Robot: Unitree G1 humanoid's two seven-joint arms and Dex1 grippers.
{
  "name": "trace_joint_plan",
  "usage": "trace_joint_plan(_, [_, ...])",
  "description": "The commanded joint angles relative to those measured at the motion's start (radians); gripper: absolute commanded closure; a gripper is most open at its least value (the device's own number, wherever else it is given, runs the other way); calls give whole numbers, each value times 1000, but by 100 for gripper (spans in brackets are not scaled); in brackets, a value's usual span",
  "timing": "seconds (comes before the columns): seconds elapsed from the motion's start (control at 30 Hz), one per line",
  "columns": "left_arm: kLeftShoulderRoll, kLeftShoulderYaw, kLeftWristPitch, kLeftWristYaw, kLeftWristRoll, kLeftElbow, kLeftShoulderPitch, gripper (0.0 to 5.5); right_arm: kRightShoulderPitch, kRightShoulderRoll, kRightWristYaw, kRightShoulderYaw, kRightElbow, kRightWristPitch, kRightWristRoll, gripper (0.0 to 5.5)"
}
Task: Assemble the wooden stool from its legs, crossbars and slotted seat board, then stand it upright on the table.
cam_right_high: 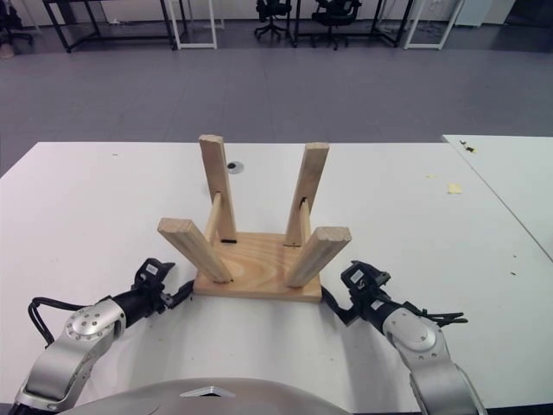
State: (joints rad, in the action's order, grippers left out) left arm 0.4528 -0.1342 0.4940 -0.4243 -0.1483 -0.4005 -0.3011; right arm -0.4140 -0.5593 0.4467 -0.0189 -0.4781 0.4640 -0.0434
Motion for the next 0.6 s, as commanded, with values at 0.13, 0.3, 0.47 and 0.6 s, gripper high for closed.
trace_joint_plan(0.13, [-39, -80, 110, -26, -45, -77, 3, 180, 33, 36, 94, -15, -59, 30, -130, 67])
trace_joint_plan(0.3, [-26, -7, 217, -71, -148, -219, 8, 180, 77, -19, 169, 63, -125, 110, -230, 67])
trace_joint_plan(0.47, [14, 165, 356, -107, -330, -368, 50, 180, 90, -100, 235, 157, -181, 200, -318, 67])
trace_joint_plan(0.6, [93, 214, 403, -139, -379, -429, 37, 180, 107, -151, 257, 210, -213, 244, -356, 67])
